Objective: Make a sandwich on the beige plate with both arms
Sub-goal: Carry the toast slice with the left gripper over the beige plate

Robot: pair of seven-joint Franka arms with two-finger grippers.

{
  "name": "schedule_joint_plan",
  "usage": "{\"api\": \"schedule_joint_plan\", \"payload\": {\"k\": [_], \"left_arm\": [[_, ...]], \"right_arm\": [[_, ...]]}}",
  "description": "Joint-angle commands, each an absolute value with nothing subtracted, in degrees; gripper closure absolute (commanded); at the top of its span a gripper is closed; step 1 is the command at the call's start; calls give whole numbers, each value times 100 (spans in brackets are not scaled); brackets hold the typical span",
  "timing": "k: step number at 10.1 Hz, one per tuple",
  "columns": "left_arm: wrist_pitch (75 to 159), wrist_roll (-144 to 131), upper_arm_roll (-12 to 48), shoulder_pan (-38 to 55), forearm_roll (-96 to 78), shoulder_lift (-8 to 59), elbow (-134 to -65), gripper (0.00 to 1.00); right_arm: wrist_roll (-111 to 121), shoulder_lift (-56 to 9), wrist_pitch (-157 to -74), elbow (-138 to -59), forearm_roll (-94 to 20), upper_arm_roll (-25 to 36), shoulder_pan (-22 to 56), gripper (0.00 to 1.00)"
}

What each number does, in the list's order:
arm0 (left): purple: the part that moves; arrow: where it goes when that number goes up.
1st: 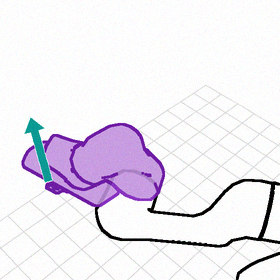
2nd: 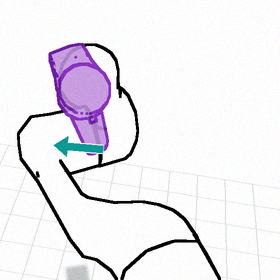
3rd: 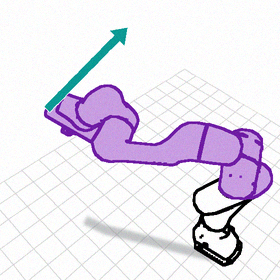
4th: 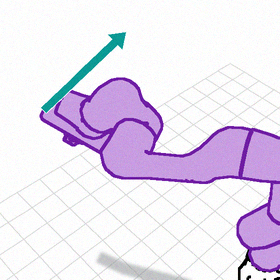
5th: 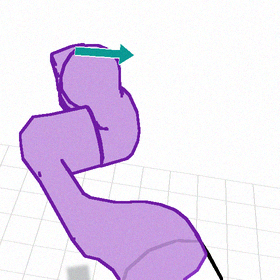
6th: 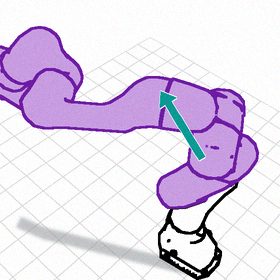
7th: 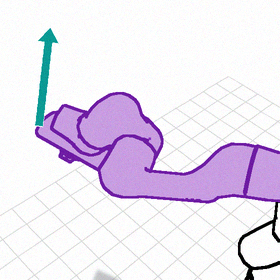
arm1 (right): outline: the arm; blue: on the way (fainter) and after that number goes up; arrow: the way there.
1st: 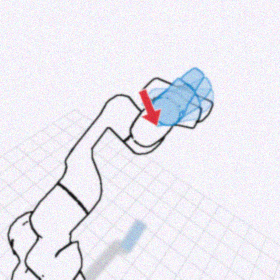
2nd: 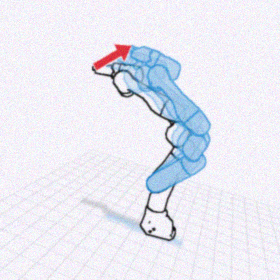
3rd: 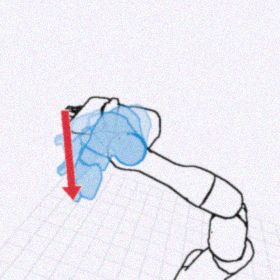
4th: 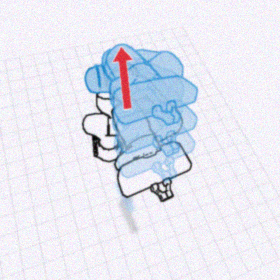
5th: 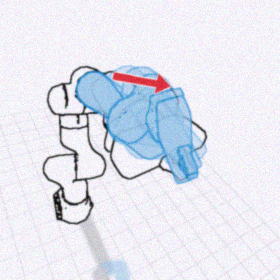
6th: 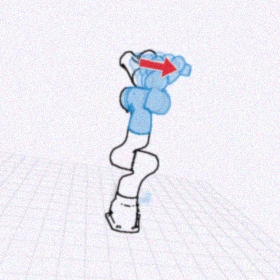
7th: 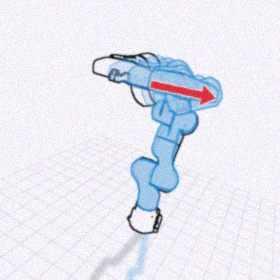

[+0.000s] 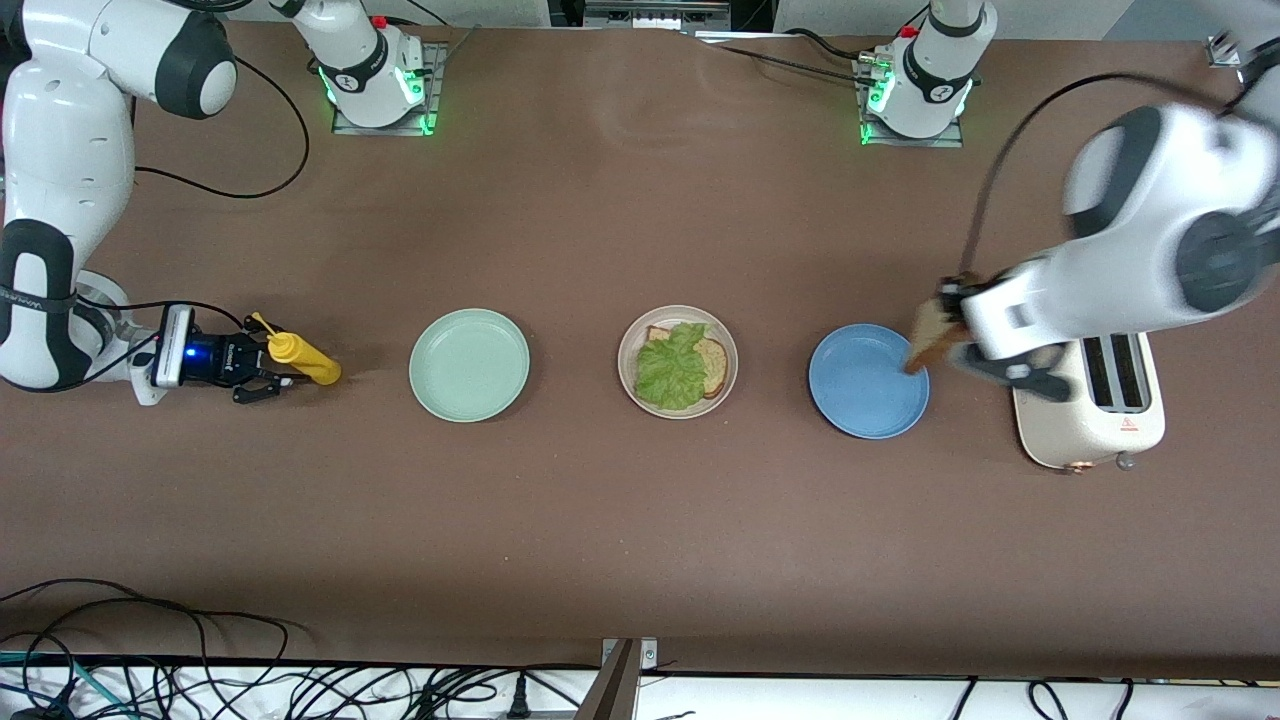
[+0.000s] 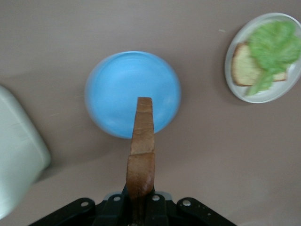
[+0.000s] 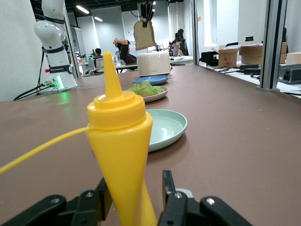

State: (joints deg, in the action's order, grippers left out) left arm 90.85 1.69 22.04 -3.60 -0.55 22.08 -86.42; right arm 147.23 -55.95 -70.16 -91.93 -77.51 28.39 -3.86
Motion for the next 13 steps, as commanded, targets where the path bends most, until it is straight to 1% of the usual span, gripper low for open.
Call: {"api": "schedule_joint_plan", "payload": {"k": [1, 2, 3, 5, 7, 8, 9, 10, 13], "left_arm": [[9323, -534, 2162, 532, -490, 3029, -7912, 100], [9691, -762, 2162, 693, -1049, 3285, -7797, 100], [10155, -913, 2162, 781, -1829, 3348, -7813, 100], [10903, -1019, 2162, 983, -2694, 3584, -7822, 100], [11817, -941, 2162, 1089, -3407, 4032, -7866, 100], [12108, -932, 2162, 1212, -3506, 4173, -7875, 100], [12233, -923, 2171, 1239, -3629, 4288, -7901, 100], [12226, -905, 2171, 1170, -3987, 4263, -8119, 100], [12042, -722, 2171, 942, -4297, 4297, -8340, 100]], "right_arm": [[14704, -5634, -6882, -9062, -7787, 2769, -632, 40], [14713, -5651, -6882, -8992, -7718, 2769, -737, 40], [14713, -5677, -6873, -8948, -7638, 2777, -860, 40], [14687, -5687, -6891, -8755, -7244, 2795, -1054, 40], [14512, -5678, -6952, -8169, -6613, 2830, -1308, 40], [14232, -5669, -7013, -7739, -6244, 2917, -1397, 3], [13960, -5660, -7057, -7369, -6092, 3005, -1424, 0], [13383, -5617, -7023, -7026, -5934, 3119, -1406, 0], [11896, -5537, -6787, -6304, -5845, 3111, -1371, 0]]}}
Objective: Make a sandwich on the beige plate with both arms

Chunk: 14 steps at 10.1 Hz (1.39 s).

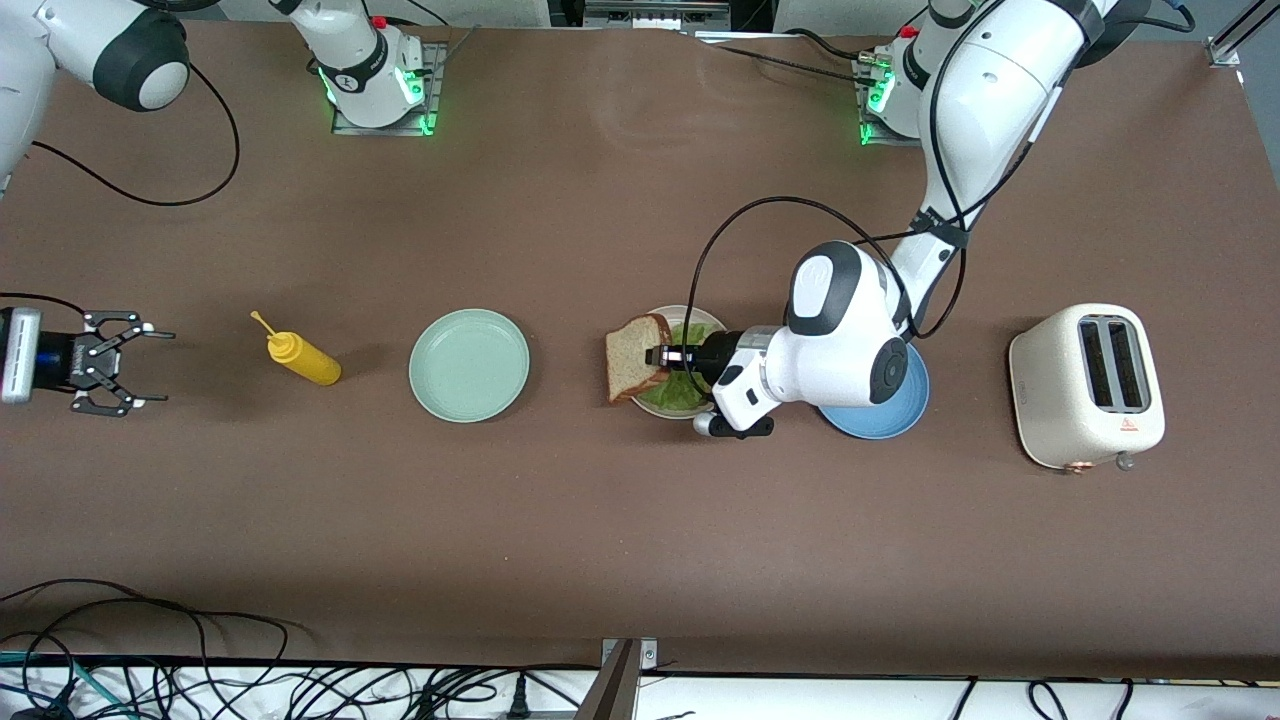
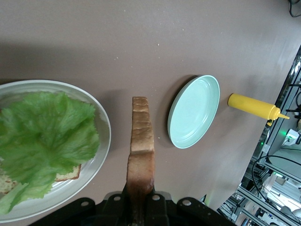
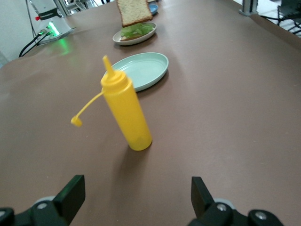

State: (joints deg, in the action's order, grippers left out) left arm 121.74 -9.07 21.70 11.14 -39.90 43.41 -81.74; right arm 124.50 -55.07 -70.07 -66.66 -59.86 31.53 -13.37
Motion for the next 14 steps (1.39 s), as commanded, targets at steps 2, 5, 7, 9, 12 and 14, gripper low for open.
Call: {"api": "schedule_joint_plan", "payload": {"k": [2, 5, 7, 9, 12, 14], "left_arm": [[11971, -205, 2171, 722, -4315, 4298, -8717, 87], [11962, -114, 2162, 616, -4307, 4254, -8912, 0], [11779, -114, 2136, 423, -4184, 4097, -8912, 0], [11489, -114, 2127, 81, -3398, 3895, -8903, 0], [11004, -114, 2127, -386, -2413, 3482, -8859, 0], [10960, -141, 2101, -517, -1542, 3131, -8851, 0]], "right_arm": [[10937, -5283, -6540, -6240, -5818, 3146, -1258, 0], [9900, -5055, -6513, -6056, -5757, 3138, -1117, 0], [8952, -5036, -6504, -5732, -5774, 3138, -889, 0], [7916, -4765, -6609, -5704, -5609, 3077, -642, 0], [6877, -4449, -7424, -5730, -4645, 2079, -536, 0], [6008, -4124, -8030, -5818, -3626, 1086, -545, 0]]}}
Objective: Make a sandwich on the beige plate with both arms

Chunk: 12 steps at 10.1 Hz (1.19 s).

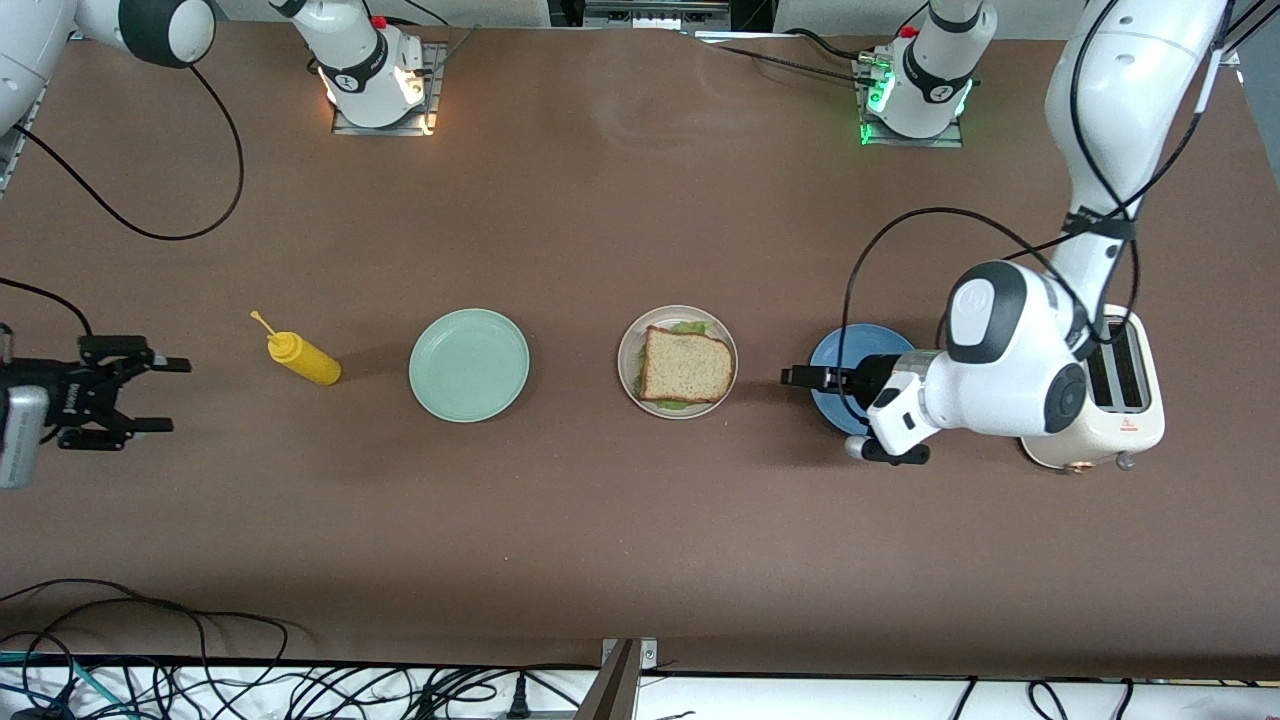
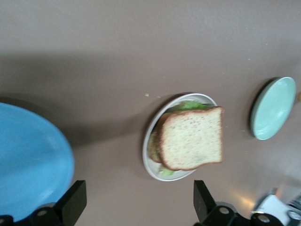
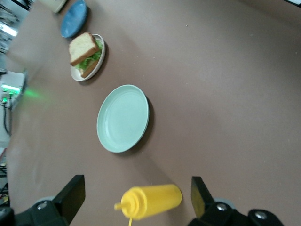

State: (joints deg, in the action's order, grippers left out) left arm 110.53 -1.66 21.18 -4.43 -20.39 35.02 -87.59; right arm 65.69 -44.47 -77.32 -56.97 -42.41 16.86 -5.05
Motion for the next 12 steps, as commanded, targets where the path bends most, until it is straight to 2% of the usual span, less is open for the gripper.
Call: {"api": "schedule_joint_plan", "payload": {"k": [1, 3, 5, 7, 10, 12], "left_arm": [[10951, -106, 2109, -693, -1216, 2929, -8851, 0], [10864, -97, 2109, -773, 63, 2551, -8877, 0], [10086, -88, 2153, -765, 579, 1798, -8868, 0], [9530, -123, 2188, -764, 571, 1040, -8833, 0], [9413, -71, 2031, -1281, 310, 502, -8807, 0], [9282, 121, 640, -85, 106, 378, -8859, 0]], "right_arm": [[5507, -3974, -8190, -5897, -3116, 637, -545, 0], [4462, -3536, -8428, -6186, -2158, 29, -545, 0], [3502, -3026, -8420, -6345, -772, -376, -527, 0], [2991, -2577, -8367, -6634, -300, -396, -527, 0], [815, -2084, -8148, -7021, 350, -343, -449, 0], [134, -1716, -8156, -7547, 308, -186, -422, 0]]}}
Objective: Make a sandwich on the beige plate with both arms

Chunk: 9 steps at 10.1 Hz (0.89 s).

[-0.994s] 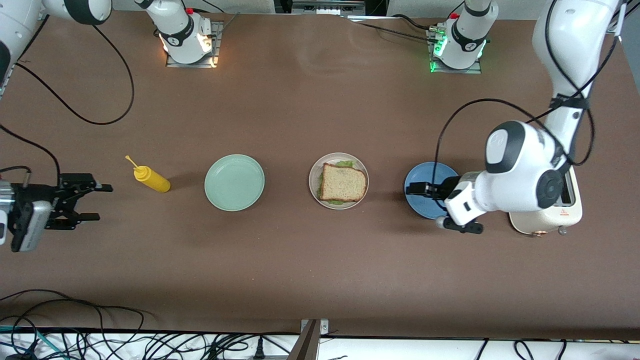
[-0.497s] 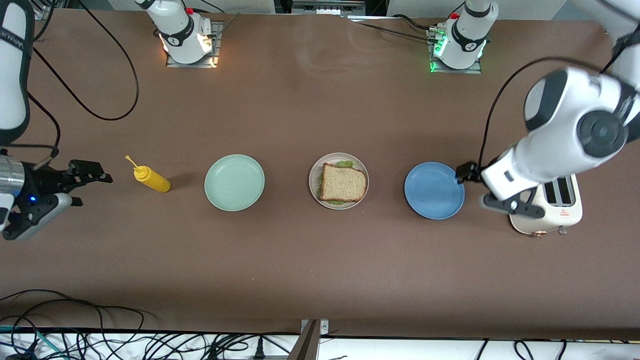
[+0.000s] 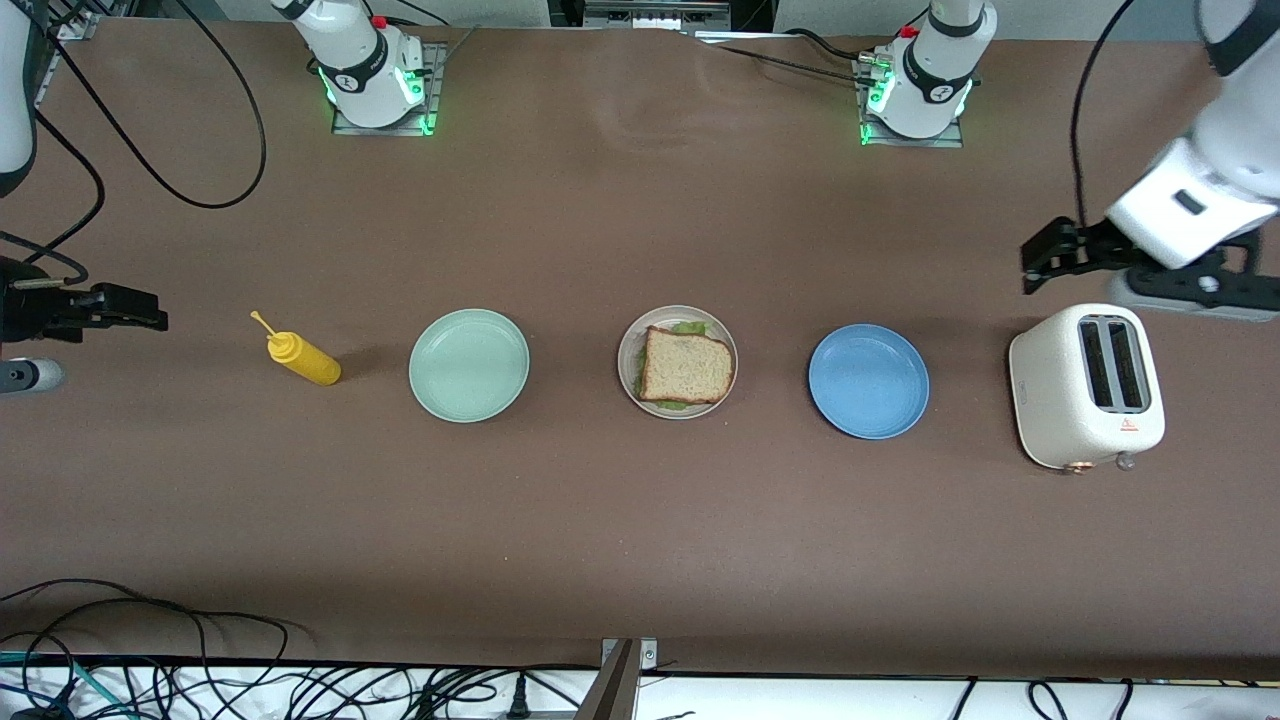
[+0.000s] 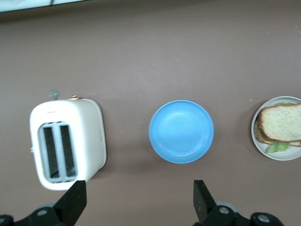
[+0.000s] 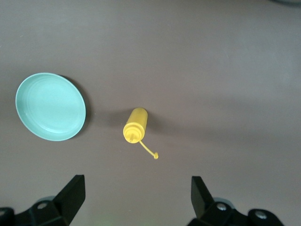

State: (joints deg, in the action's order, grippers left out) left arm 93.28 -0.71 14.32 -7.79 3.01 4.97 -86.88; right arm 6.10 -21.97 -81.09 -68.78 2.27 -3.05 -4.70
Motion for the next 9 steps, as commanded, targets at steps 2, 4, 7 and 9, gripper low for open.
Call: {"api": "schedule_joint_plan", "payload": {"k": [2, 4, 7, 9], "left_arm": [[9299, 483, 633, -71, 79, 457, -8964, 0], [9308, 518, 633, 9, 62, 309, -9114, 0], [9255, 466, 379, 307, 89, 18, -9176, 0], [9246, 466, 168, 334, -95, -9, -9228, 0]], "right_arm": [[70, -1329, -8235, -8101, 273, 392, 50, 0], [-8, -1047, -8445, -8576, -243, 649, 53, 0], [-509, -818, -8551, -8911, -378, 773, 210, 0], [-501, -424, -8998, -9533, -299, 1219, 735, 0]]}}
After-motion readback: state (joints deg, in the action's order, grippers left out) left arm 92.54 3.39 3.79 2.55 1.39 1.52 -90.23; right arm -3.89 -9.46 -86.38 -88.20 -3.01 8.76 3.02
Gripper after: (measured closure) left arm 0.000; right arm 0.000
